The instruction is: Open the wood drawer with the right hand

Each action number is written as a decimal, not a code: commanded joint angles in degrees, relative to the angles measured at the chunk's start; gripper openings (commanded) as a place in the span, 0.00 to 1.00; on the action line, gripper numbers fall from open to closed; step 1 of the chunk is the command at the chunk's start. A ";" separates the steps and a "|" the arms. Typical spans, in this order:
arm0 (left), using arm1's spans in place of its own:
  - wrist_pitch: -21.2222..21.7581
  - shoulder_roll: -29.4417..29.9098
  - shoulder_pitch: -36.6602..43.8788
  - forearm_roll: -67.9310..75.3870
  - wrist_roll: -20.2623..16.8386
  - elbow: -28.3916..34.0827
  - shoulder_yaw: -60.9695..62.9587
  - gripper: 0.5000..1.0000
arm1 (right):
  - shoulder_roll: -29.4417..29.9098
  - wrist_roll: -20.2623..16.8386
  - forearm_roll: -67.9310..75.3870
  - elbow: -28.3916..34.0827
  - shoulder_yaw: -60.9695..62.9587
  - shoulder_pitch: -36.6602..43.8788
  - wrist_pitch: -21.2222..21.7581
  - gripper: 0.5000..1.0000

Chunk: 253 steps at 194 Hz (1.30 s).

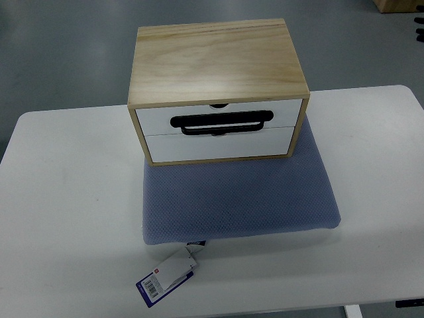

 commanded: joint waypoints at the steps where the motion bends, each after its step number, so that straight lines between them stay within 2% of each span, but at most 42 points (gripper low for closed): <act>1: 0.01 0.00 -0.04 0.00 -0.02 0.00 0.00 1.00 | -1.26 0.01 -0.01 0.01 1.05 0.96 0.01 0.90; 21: 0.01 0.00 0.05 0.00 -0.02 0.00 0.00 1.00 | -1.61 -0.08 -0.10 1.68 1.58 1.66 0.01 0.90; 22: 0.01 0.00 0.05 0.00 -0.02 0.00 0.00 1.00 | -2.04 -0.08 -0.10 4.64 1.58 2.27 0.01 0.90; 32: 0.01 0.00 -0.04 0.00 -0.02 0.00 0.00 1.00 | -3.45 -0.08 -0.18 9.49 1.23 2.98 0.01 0.90; 68: 0.01 0.00 0.05 0.00 -0.02 0.00 0.00 1.00 | -5.48 -0.25 -4.40 22.51 1.40 4.30 0.01 0.90; 104: 0.01 0.00 -0.04 0.00 0.07 0.00 0.00 1.00 | -1.00 -1.31 -13.10 29.36 4.83 4.56 0.01 0.90; 124: 0.01 0.00 -0.04 0.00 -0.02 0.00 0.00 1.00 | -0.03 -1.92 -15.74 30.86 5.44 4.47 0.01 0.90; 125: 0.01 0.00 -0.04 0.00 -0.02 0.00 0.00 1.00 | 0.23 -2.19 -17.57 33.56 5.53 4.30 0.01 0.90; 140: 0.01 0.00 -0.04 0.00 -0.02 0.00 0.00 1.00 | 0.24 -2.28 -19.17 38.33 5.44 3.95 0.01 0.90; 149: 0.01 0.00 -0.04 0.00 -0.02 0.00 0.00 1.00 | 0.24 -2.28 -19.17 38.33 5.44 3.95 0.01 0.90; 150: 0.01 0.00 -0.04 0.00 -0.02 0.00 0.00 1.00 | -0.11 -2.36 -18.91 41.29 5.27 3.60 0.01 0.90; 159: 0.01 0.00 -0.04 0.00 -0.02 0.00 0.00 1.00 | -0.11 -2.54 -18.91 43.78 5.09 3.16 0.01 0.90; 169: 0.01 0.00 -0.04 0.00 -0.02 0.00 0.00 1.00 | -0.11 -2.54 -18.91 43.78 5.09 3.15 0.01 0.90; 170: 0.01 0.00 -0.04 0.00 -0.02 0.00 0.00 1.00 | -0.37 -3.76 -18.99 46.31 4.57 2.20 0.01 0.90; 204: 0.01 0.00 -0.04 0.00 -0.02 0.00 0.00 1.00 | -1.17 -7.81 -19.96 50.90 -0.27 1.57 0.01 0.90; 214: 0.01 0.00 -0.04 0.00 -0.02 0.00 0.00 1.00 | -1.17 -7.81 -19.96 50.90 -0.27 1.57 0.01 0.90; 215: -0.08 0.00 -0.04 0.00 -0.02 0.00 0.00 1.00 | -0.56 -9.47 -21.96 51.51 -1.57 1.57 0.01 0.90; 221: 0.01 0.00 -0.04 0.00 -0.02 0.00 0.00 1.00 | 0.06 -10.53 -23.38 51.78 -1.94 1.57 0.01 0.90; 253: 0.01 0.00 -0.04 0.00 -0.02 0.00 0.00 1.00 | 4.28 -13.26 -27.43 51.52 -2.12 1.66 0.01 0.90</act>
